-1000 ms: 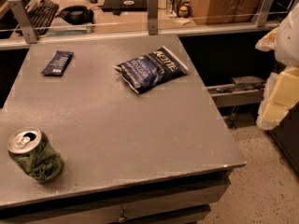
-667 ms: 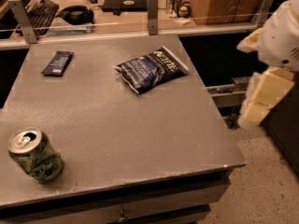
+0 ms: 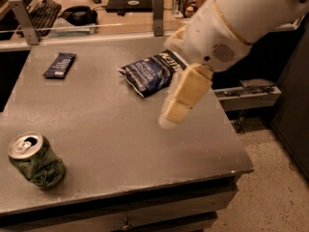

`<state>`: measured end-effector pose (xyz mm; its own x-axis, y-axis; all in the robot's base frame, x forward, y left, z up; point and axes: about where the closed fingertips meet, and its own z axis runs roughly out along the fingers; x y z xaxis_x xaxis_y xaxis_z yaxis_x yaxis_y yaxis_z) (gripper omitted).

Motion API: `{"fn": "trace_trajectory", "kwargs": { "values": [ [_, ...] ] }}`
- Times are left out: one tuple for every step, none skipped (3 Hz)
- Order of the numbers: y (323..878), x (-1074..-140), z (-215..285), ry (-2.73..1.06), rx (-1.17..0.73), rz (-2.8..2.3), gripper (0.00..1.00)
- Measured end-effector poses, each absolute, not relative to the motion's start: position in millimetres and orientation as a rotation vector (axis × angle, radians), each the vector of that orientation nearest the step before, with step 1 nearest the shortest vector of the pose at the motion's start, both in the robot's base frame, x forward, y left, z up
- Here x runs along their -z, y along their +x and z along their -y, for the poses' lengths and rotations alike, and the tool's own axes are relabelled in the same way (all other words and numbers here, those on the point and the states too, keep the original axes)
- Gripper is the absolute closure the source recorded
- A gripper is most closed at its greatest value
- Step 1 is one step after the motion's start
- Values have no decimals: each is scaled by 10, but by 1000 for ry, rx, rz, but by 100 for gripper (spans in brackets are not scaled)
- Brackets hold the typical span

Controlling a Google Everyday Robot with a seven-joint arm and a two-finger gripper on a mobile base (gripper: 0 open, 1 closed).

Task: Move green can near rxbar blueberry

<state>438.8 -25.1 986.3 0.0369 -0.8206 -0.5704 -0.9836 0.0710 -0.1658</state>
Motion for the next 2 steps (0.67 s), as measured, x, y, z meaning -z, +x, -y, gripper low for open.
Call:
{"fn": "trace_trajectory", "kwargs": {
  "values": [
    [4356, -9920, 140, -1779, -431, -1796, 0],
    [4356, -9921, 140, -1779, -431, -1796, 0]
  ]
}}
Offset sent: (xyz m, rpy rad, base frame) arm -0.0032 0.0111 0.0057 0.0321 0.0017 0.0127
